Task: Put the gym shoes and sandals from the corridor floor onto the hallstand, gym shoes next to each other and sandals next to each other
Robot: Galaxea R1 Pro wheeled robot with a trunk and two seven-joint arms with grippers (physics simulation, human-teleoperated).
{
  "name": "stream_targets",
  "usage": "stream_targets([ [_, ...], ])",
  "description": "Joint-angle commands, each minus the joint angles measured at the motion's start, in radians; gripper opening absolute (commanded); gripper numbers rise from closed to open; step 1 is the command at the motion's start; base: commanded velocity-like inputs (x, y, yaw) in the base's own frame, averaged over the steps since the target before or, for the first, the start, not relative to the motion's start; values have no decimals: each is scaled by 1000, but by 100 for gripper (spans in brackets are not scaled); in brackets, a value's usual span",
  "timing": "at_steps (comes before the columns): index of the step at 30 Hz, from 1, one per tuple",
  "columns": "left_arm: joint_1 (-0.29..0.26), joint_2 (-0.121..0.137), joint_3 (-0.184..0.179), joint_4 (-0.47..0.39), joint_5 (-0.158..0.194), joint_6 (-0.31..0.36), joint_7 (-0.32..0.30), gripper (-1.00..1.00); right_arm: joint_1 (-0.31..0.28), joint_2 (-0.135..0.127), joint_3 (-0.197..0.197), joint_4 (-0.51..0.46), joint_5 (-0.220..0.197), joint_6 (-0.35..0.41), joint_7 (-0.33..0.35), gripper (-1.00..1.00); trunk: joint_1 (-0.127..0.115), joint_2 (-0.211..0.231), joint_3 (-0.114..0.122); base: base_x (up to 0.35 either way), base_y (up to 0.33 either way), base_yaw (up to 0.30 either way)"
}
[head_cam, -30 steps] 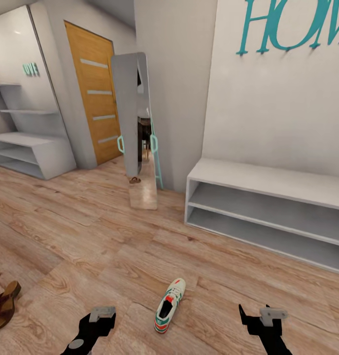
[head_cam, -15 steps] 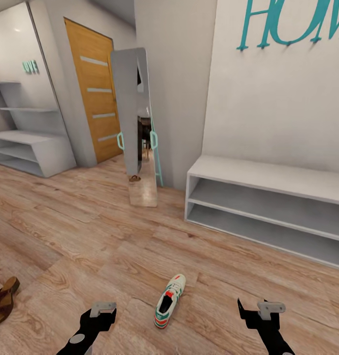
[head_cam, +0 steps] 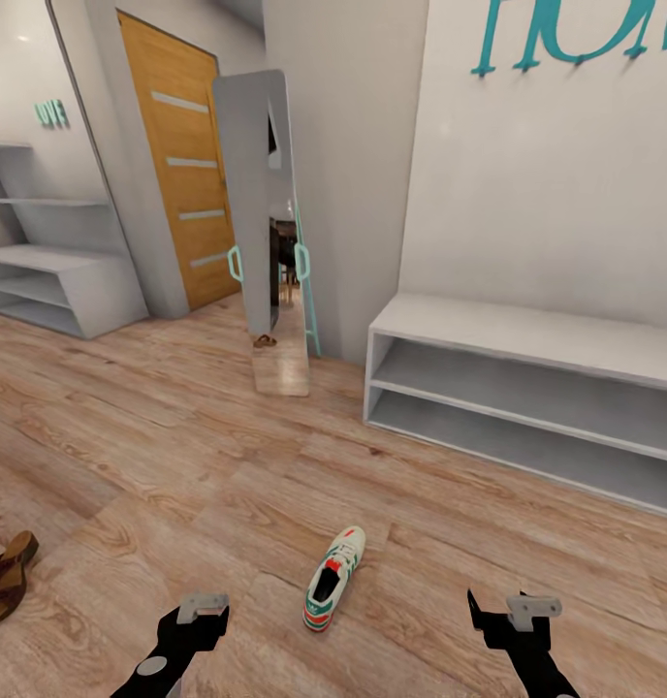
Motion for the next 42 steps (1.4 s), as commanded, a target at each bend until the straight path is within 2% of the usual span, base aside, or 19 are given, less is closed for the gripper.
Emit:
stream_targets([
  [1, -1, 0, -1, 1, 0, -3, 2, 100, 0, 0, -1, 1, 0, -3, 1, 100, 0, -1, -5, 0, 0, 0],
  [13, 0, -1, -1, 1, 1, -3, 2, 100, 0, -2, -3, 3, 0, -1, -2, 100, 6, -3, -55, 0, 0, 0],
  [21, 0, -2, -1, 1, 2, -4, 1, 100, 0, -1, -40, 3, 0, -1, -3, 100, 9, -5, -97, 0, 0, 0],
  [27, 2, -2, -2, 1, 2, -5, 0, 100, 0, -1, -53, 3, 0, -1, -3, 100, 9, -5, -106, 0, 0, 0],
  [42, 3, -2, -2, 1, 0, -5, -1, 100, 0, 7, -57, -9, -4, -1, -5, 100, 9, -5, -121, 0, 0, 0],
])
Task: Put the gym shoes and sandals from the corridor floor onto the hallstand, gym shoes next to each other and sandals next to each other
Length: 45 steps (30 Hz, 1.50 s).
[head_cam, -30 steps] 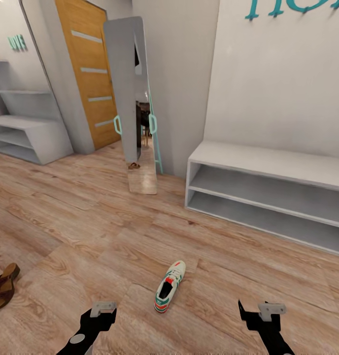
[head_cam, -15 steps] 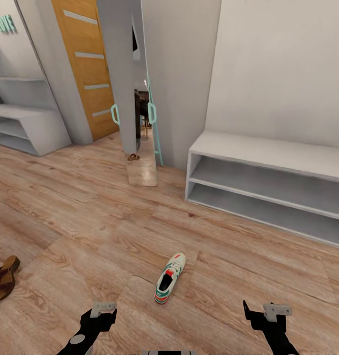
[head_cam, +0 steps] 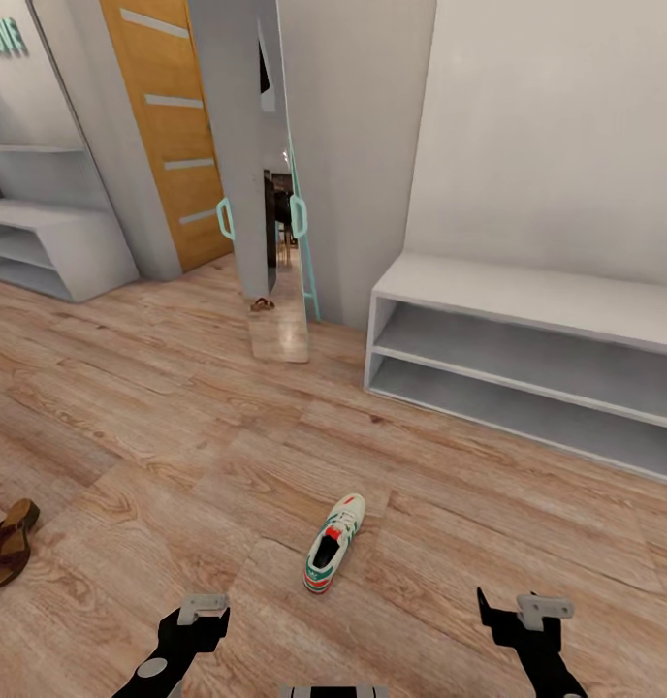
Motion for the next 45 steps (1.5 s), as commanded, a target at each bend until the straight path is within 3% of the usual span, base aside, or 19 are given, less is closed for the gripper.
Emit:
stream_targets([
  [1, 0, 0, -1, 1, 0, -4, 2, 100, 0, 3, 0, -1, -1, -3, 0, 100, 0, 0, -1, 0, 0, 0],
  [13, 0, 0, 0, 1, 0, -4, 3, 100, 0, 6, 0, -39, -3, -4, -2, 100, 0, 0, -1, 0, 0, -8],
  [28, -3, -1, -8, -8, 0, -25, 2, 100, 0, 4, -3, -40, -3, -3, -1, 100, 0, 0, -1, 0, 0, -277],
  [34, -12, -3, -48, -76, -12, -32, -9, 100, 0, 4, -3, -40, -3, -3, -1, 100, 0, 0, -1, 0, 0, -300],
  [37, -26, -4, -78, -140, -27, -27, -67, 100, 0, 3, -5, -40, -2, -3, -1, 100, 0, 0, -1, 0, 0, -300],
  [45, -52, -10, -88, -159, -30, 1, -113, 100, 0, 1, -5, -41, -2, -3, -1, 100, 0, 0, -1, 0, 0, -300],
])
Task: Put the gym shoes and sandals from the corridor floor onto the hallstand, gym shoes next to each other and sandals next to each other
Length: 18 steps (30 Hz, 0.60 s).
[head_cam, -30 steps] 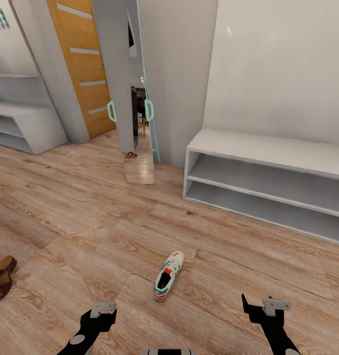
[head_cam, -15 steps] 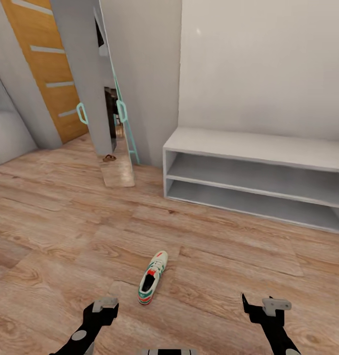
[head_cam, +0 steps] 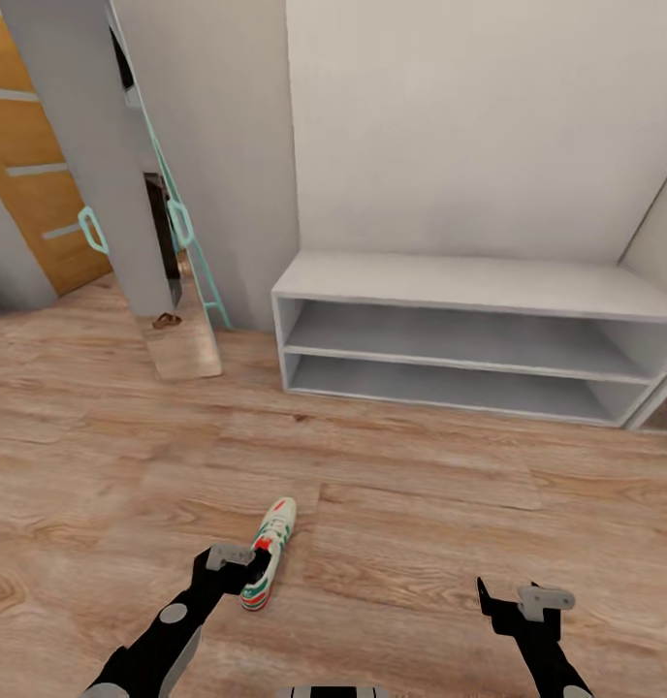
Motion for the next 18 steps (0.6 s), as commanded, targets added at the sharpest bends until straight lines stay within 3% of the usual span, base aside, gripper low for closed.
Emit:
stream_targets([
  [1, 0, 1, -4, 1, -3, -3, 0, 100, -1, 0, 0, 0, -1, -3, 0, 100, 0, 0, -1, 0, 0, -300],
  [18, 15, 13, -8, 2, -7, -14, -6, 100, -1, 3, 3, -34, -2, -3, 0, 100, 0, 0, -1, 0, 0, -285],
])
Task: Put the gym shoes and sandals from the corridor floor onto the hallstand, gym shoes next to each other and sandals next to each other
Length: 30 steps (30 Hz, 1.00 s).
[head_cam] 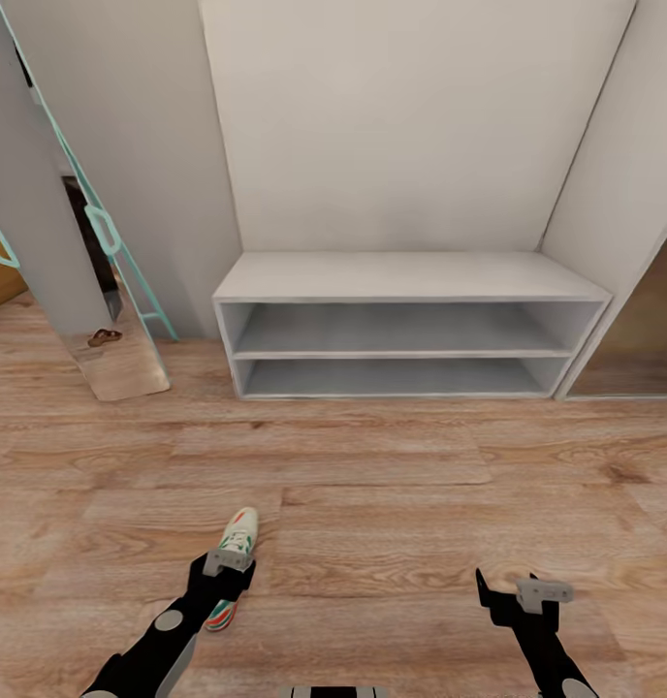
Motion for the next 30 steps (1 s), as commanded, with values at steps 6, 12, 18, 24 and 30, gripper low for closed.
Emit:
stream_targets([
  [6, -1, 8, 1, 0, -3, -5, -3, 100, -1, 0, 0, -3, -1, -3, 1, 100, 0, 0, -5, 0, 0, -63],
  [12, -1, 14, 6, 4, -1, -7, 0, 100, -1, 0, 0, -3, -1, -2, 0, 100, 3, -2, -30, 0, 0, -11],
  [18, -1, 26, 8, 12, 0, -8, 1, 100, -1, 0, 0, -3, -1, 2, 0, 100, 6, -3, -61, 0, 0, -1],
  [24, -3, 45, 9, 11, 4, -8, 4, 100, -1, 0, -1, -56, -1, 76, 0, 100, 8, -5, -93, 0, 0, 0],
  [30, -5, 50, 10, 11, 5, -8, 7, 100, -1, 0, -1, -174, -1, 196, 2, 100, 11, -6, -125, 0, 0, 0],
])
